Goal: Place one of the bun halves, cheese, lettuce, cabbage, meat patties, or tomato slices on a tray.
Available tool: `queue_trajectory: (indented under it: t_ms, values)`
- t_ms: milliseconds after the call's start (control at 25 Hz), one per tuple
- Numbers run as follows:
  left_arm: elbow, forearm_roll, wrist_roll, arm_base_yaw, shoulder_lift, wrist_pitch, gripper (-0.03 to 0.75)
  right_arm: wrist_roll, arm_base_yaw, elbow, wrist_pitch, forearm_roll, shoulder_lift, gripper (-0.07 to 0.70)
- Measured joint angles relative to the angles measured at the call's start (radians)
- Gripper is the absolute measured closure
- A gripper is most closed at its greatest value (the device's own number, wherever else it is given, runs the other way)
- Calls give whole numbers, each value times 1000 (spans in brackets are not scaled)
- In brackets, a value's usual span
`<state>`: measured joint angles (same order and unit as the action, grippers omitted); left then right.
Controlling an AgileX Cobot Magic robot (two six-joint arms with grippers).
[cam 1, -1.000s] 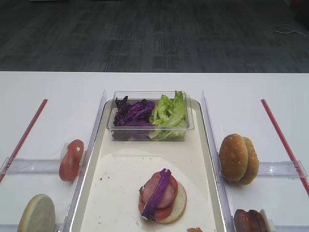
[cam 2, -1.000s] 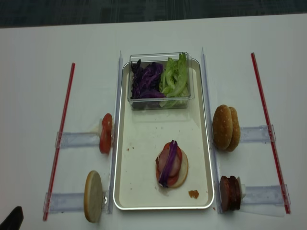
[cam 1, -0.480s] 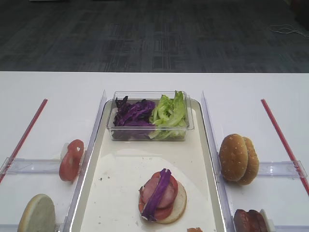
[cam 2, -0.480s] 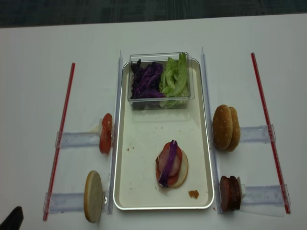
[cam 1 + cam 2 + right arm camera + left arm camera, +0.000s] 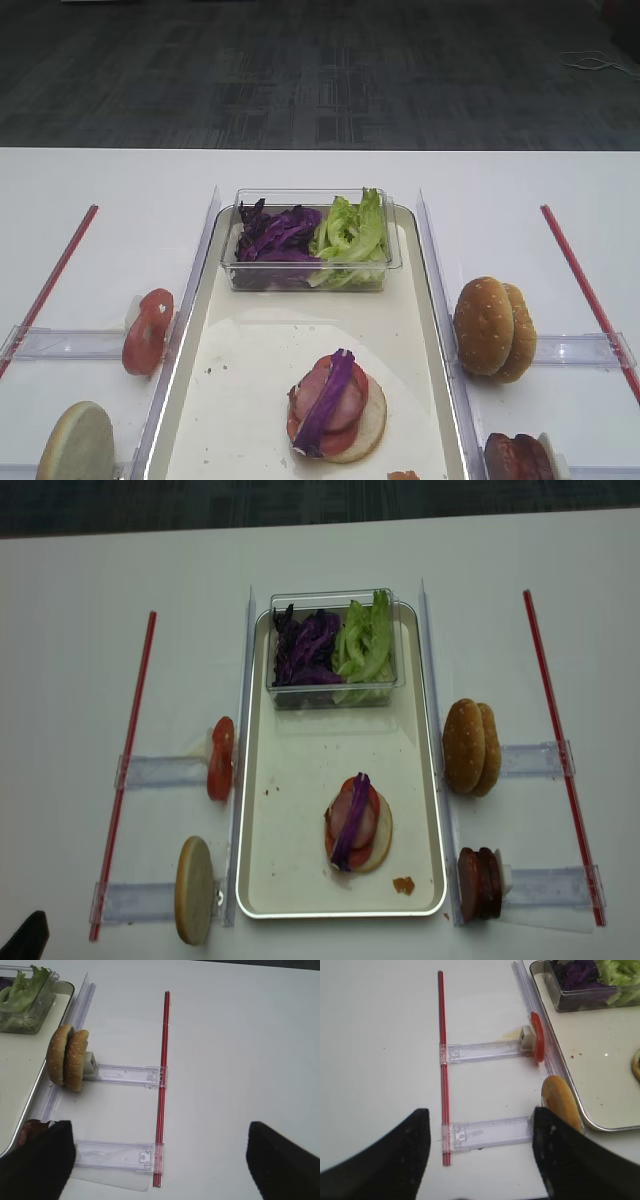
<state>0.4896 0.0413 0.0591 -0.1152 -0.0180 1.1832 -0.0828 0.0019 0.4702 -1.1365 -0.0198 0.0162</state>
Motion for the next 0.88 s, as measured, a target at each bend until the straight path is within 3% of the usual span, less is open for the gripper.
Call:
queue_trajectory:
  t_ms: [880]
  values:
    - [0, 0, -2, 0, 0, 0, 293, 0, -2, 0, 0, 0, 0, -61]
